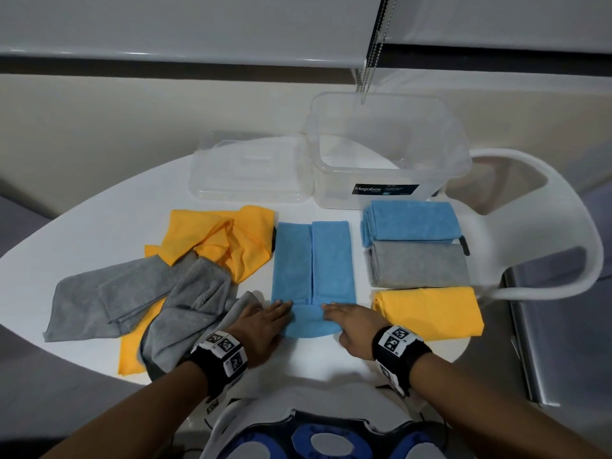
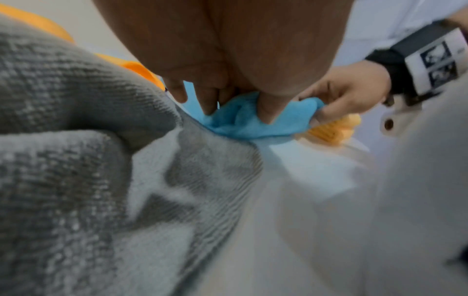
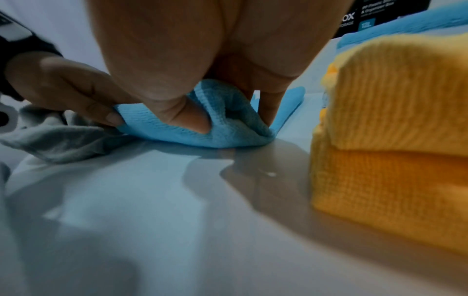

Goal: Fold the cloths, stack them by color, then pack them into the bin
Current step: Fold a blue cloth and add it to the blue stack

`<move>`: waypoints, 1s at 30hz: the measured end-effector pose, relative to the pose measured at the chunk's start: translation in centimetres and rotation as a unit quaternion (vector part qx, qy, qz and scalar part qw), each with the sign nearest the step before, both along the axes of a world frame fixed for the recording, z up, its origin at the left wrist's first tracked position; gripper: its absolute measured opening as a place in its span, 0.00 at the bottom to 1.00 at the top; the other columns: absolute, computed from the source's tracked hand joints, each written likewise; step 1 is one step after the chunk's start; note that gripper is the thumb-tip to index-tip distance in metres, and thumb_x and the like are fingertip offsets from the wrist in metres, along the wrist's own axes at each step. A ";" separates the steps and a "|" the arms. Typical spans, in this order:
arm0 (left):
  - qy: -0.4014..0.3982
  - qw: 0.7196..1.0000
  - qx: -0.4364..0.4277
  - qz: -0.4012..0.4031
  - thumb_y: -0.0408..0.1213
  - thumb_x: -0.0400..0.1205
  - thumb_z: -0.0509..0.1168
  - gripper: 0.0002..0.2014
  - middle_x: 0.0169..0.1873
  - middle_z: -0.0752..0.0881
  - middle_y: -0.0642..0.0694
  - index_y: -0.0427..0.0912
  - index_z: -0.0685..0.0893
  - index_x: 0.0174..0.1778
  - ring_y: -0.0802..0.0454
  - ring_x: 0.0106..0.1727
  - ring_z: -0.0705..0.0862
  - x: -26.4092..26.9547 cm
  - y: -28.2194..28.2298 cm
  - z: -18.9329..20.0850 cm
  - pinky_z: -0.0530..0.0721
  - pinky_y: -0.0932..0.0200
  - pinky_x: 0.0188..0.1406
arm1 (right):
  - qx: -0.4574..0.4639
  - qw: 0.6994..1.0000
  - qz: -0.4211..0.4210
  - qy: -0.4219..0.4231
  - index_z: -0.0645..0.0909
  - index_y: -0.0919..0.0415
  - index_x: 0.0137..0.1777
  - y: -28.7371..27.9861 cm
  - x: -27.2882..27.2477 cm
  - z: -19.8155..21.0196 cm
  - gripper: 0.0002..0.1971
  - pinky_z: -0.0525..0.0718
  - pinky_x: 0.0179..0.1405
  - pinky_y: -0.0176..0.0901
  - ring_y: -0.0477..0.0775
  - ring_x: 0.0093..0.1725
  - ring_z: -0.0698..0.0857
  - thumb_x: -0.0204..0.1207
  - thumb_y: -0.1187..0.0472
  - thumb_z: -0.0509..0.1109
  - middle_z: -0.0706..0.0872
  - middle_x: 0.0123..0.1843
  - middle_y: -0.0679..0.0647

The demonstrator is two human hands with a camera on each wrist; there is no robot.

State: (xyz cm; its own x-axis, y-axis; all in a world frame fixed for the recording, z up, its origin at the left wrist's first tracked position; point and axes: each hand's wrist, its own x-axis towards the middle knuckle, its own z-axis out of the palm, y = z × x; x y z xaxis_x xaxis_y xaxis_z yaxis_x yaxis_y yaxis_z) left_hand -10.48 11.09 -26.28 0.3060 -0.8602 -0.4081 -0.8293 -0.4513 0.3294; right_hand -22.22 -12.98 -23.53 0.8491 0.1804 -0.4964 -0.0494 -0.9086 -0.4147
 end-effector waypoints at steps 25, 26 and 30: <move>0.183 0.915 -0.060 0.353 0.55 0.80 0.63 0.24 0.58 0.83 0.46 0.53 0.70 0.72 0.46 0.56 0.83 3.9 -3.4 0.4 0.81 0.54 0.56 | 0.034 0.953 -0.282 -0.104 0.68 0.61 0.74 -1.2 2.3 -0.2 0.20 0.76 0.66 0.43 0.58 0.64 0.78 0.83 0.60 0.59 0.72 0.69 0.61; 0.175 0.914 -0.058 0.363 0.51 0.82 0.63 0.22 0.58 0.84 0.45 0.53 0.70 0.72 0.45 0.56 0.83 3.9 -3.6 0.5 0.81 0.53 0.55 | 0.013 0.955 -0.254 -0.152 0.68 0.60 0.75 -0.9 2.3 0.0 0.21 0.75 0.70 0.45 0.58 0.68 0.76 0.82 0.58 0.59 0.70 0.72 0.60; 0.167 0.913 -0.030 0.372 0.46 0.84 0.62 0.22 0.60 0.83 0.43 0.54 0.69 0.74 0.43 0.58 0.82 4.0 -4.7 0.6 0.79 0.54 0.56 | -0.054 0.982 -0.064 -0.167 0.59 0.59 0.83 0.7 1.9 0.1 0.29 0.60 0.82 0.55 0.61 0.84 0.56 0.82 0.53 0.58 0.55 0.85 0.59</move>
State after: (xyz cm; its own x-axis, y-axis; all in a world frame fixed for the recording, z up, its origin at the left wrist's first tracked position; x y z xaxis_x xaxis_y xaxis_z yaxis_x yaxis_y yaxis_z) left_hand -6.47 6.34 -25.69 0.6817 -0.4888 -0.5443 -0.1500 -0.8216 0.5500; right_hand -20.34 -12.25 -23.43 0.9804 0.0240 -0.1957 -0.0427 -0.9432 -0.3296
